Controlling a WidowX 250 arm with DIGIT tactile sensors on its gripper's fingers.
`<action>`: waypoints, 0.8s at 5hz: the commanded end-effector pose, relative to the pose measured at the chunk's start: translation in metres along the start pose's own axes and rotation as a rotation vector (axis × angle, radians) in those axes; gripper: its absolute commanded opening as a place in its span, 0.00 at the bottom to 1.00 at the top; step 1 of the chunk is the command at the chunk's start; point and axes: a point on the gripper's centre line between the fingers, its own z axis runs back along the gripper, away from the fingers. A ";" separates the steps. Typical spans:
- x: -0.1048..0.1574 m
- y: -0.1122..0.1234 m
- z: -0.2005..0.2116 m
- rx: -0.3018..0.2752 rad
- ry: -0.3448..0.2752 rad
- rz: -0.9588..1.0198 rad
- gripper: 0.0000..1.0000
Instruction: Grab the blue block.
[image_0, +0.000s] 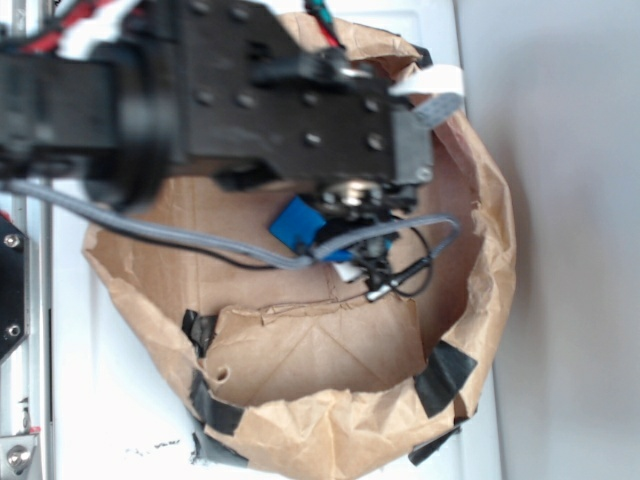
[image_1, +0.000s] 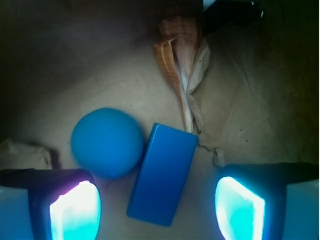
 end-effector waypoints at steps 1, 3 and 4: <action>-0.011 0.023 -0.025 -0.043 -0.089 -0.085 1.00; 0.002 -0.006 -0.059 0.038 -0.056 -0.094 1.00; 0.004 -0.015 -0.062 0.055 -0.057 -0.090 1.00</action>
